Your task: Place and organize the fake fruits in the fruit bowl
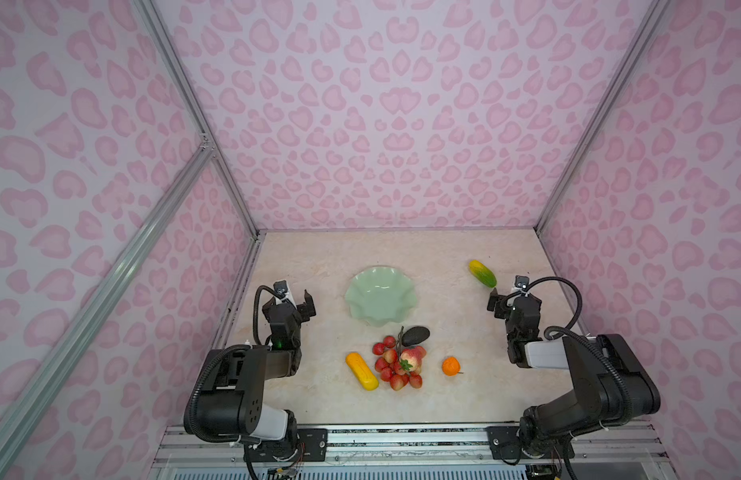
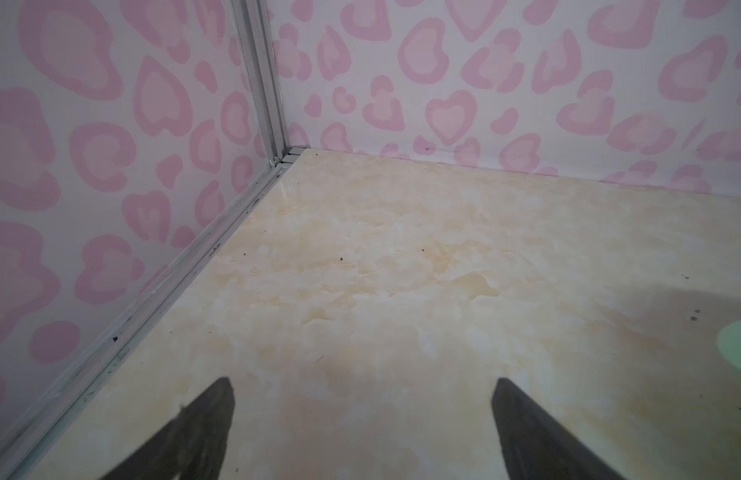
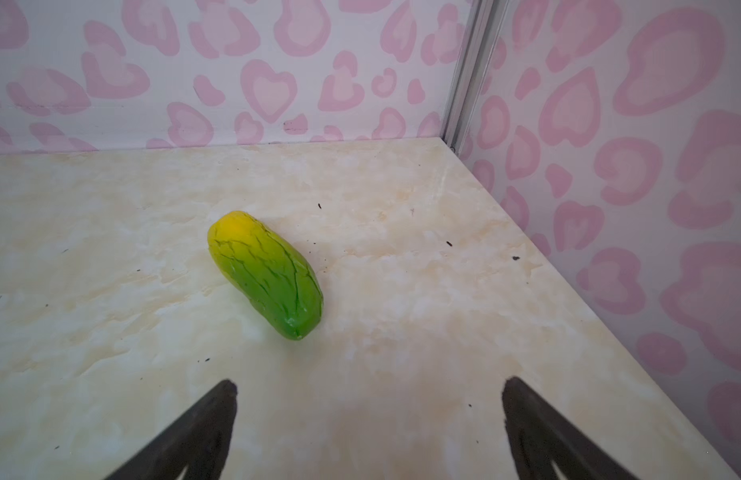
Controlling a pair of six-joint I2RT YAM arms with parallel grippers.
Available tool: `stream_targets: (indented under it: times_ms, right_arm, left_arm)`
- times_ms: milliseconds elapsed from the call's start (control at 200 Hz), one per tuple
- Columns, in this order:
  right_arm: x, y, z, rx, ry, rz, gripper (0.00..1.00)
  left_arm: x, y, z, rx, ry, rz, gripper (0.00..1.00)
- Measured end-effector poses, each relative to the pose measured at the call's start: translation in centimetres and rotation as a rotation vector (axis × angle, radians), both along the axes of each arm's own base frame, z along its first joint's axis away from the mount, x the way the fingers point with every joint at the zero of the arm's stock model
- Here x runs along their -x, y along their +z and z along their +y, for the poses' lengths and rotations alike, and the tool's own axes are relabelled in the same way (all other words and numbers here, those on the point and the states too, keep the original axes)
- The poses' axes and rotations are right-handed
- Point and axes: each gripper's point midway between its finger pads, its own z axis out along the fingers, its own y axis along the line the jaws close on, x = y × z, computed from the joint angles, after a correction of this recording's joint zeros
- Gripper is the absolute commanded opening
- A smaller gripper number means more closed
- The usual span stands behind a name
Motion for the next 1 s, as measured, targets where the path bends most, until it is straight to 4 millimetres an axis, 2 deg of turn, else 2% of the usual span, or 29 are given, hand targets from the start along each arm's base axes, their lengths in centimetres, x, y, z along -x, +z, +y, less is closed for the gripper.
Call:
stream_targets:
  times_ms: [1000]
  right_arm:
    - [0.0,0.14,0.17,0.0,0.008,-0.004,0.99]
  left_arm:
    - [-0.26,0.18,0.08,0.014,-0.012,-0.005,0.97]
